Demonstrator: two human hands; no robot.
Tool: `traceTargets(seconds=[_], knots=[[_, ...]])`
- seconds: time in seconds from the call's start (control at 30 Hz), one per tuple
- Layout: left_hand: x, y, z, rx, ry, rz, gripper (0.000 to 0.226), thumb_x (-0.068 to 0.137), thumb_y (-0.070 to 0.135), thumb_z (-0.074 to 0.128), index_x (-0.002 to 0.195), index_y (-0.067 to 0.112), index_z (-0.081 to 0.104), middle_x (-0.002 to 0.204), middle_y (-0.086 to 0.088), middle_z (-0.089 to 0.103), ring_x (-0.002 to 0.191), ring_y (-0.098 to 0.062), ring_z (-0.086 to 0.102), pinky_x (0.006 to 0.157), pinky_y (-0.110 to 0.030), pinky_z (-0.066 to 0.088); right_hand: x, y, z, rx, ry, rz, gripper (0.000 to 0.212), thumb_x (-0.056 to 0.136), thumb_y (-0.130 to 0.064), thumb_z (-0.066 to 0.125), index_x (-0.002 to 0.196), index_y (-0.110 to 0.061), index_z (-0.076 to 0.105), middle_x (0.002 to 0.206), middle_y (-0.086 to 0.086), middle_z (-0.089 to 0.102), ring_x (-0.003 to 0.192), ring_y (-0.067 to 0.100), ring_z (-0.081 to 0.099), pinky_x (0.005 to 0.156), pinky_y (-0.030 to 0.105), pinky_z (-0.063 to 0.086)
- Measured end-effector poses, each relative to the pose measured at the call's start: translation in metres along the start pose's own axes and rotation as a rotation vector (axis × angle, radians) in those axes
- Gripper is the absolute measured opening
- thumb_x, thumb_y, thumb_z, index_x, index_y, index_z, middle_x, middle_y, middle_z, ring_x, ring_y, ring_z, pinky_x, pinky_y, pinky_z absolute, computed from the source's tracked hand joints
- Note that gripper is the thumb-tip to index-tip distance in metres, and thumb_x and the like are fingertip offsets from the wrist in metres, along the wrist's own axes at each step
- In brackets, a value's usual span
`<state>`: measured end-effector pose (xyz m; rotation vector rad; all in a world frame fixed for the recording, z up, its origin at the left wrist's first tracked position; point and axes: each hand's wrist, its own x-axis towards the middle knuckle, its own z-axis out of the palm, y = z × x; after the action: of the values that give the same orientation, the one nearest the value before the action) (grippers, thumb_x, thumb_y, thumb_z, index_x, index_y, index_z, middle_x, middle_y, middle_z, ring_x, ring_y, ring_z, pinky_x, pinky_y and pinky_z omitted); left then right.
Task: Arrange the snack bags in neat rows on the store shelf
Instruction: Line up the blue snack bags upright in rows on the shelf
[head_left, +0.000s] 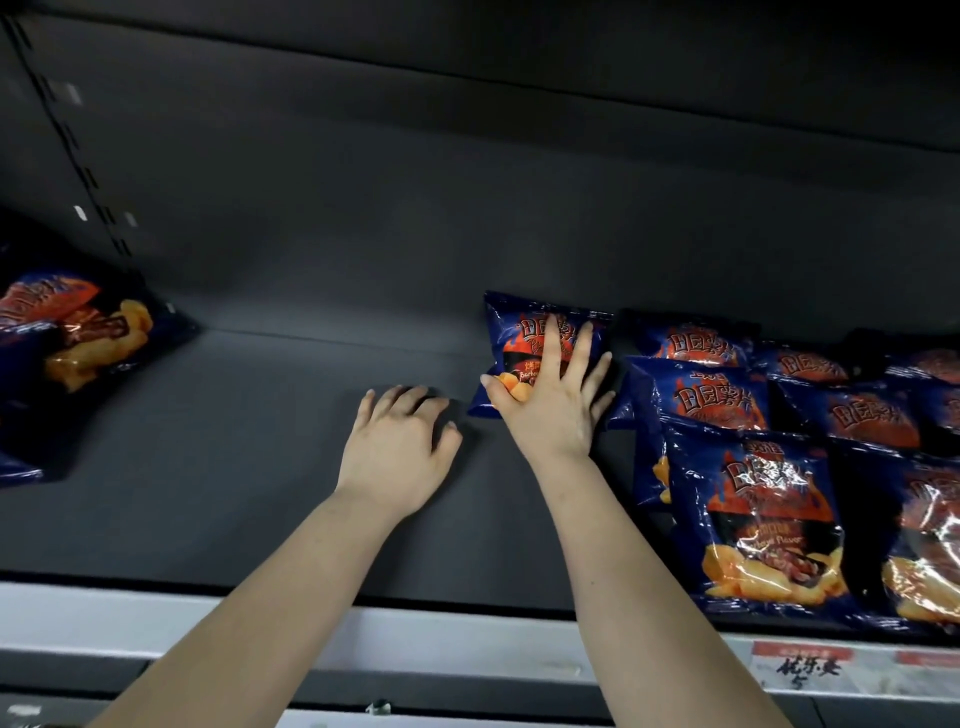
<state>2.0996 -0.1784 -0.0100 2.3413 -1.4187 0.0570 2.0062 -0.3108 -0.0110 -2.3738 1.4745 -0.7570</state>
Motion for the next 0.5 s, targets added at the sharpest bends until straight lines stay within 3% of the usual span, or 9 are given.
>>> traceTargets(seconds=[0.1,0.27,0.5], knots=[[0.0,-0.001,-0.001,-0.004,0.0,-0.015,0.043,0.096,0.037,0.035,0.136,0.024,0.045,0.145,0.005,0.041,0.139,-0.017,0.026,0.117,-0.037,0.005,0.001,-0.002,-0.003,-0.038,0.012,-0.031,0.098,0.079,-0.065,0.058,0.151,-0.029,0.002,0.159,0.009,-0.01,0.144,0.038,-0.012,0.111,0.062,0.003],[0.0,-0.002,-0.002,0.0,-0.024,-0.017,0.044,0.096,0.038,0.033,0.137,0.025,0.044,0.145,0.005,0.04,0.139,-0.016,0.026,0.118,-0.037,0.005,-0.005,-0.015,-0.008,-0.111,0.085,-0.204,0.08,0.088,-0.04,0.059,0.151,-0.032,0.009,0.159,0.006,-0.004,0.145,0.029,-0.012,0.113,0.059,0.0],[0.0,-0.002,0.0,-0.004,-0.011,-0.008,0.043,0.096,0.037,0.035,0.135,0.025,0.046,0.144,0.005,0.043,0.138,-0.016,0.028,0.118,-0.038,0.007,-0.009,-0.015,0.001,-0.151,-0.008,-0.205,0.073,0.093,-0.046,0.044,0.151,-0.035,0.001,0.159,0.002,-0.013,0.145,0.03,-0.016,0.112,0.06,-0.002]])
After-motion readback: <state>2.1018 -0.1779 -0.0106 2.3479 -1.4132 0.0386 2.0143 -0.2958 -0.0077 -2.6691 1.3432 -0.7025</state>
